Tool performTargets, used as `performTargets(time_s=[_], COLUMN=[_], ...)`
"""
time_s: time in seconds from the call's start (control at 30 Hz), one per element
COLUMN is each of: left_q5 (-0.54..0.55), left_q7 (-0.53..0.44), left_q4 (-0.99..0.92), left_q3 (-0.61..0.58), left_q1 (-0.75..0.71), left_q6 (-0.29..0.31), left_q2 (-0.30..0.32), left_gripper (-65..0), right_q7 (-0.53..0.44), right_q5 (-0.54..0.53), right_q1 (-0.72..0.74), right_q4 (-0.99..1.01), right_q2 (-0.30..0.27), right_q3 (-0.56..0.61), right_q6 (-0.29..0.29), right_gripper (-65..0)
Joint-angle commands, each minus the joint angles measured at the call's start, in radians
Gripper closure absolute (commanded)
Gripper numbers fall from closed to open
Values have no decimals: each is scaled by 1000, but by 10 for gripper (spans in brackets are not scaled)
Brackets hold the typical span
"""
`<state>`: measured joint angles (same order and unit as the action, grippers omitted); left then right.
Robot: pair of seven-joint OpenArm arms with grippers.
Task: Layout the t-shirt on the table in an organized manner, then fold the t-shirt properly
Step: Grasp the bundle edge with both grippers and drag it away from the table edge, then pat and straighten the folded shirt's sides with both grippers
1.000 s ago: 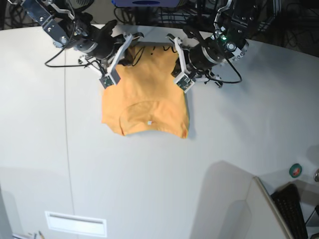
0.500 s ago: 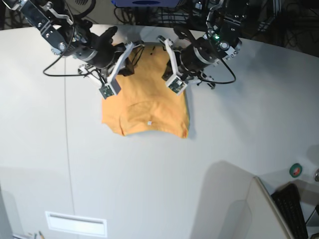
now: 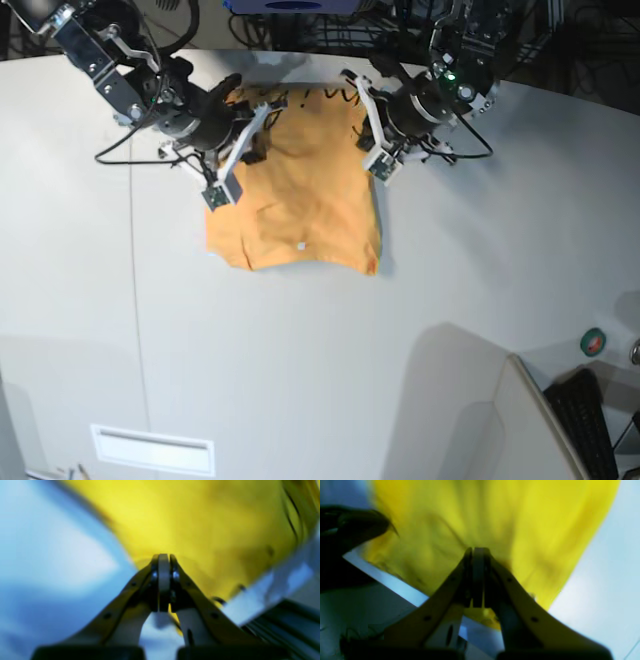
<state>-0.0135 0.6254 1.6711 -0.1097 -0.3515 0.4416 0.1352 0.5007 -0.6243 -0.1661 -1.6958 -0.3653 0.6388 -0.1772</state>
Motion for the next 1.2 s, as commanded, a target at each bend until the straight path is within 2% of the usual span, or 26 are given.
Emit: performTargets(time_s=[0.0,0.13,0.2,0.37,0.47,0.57,0.67,0.83,0.97,1.03,1.07,1.17], left_q5=[13,13,2,2,4,10,4,4,13,13,13,14], left_q7=[-12,-12,-16,-17,-17,-11,-11,-16,-19,-19,-20,-60], left_q4=[27,4,-64,-271,-276,-208,-119,-47,-81,-82,-73,-13], left_q3=[-2,-12,-2,-2,-2,-2,-2,-2,57,124,153,183], left_q1=[1,67,118,222,231,220,173,96,47,24,10,-27], left_q6=[6,6,6,6,6,6,6,6,6,6,9,9], left_q2=[-6,-16,-52,-64,-62,-58,-56,-53,-9,-10,-12,-15], left_gripper=[0,0,0,0,0,0,0,0,0,0,0,0], right_q7=[-14,-14,-14,-17,-17,-17,-17,-17,-15,-15,-15,-17], right_q5=[-7,-9,-9,-9,-9,-9,-9,-12,-10,-10,-10,-10], right_q1=[18,118,165,218,210,190,196,245,284,305,319,363], right_q4=[-31,63,165,342,274,148,90,181,273,310,328,382], right_q2=[7,44,65,79,68,41,38,61,107,110,113,130], right_q3=[-4,-1,-1,-3,-7,-7,-10,-173,-270,-268,-265,-264], right_q6=[9,9,9,9,9,9,9,8,8,9,11,11], right_gripper=[0,0,0,0,0,0,0,0,0,-105,-135,-138])
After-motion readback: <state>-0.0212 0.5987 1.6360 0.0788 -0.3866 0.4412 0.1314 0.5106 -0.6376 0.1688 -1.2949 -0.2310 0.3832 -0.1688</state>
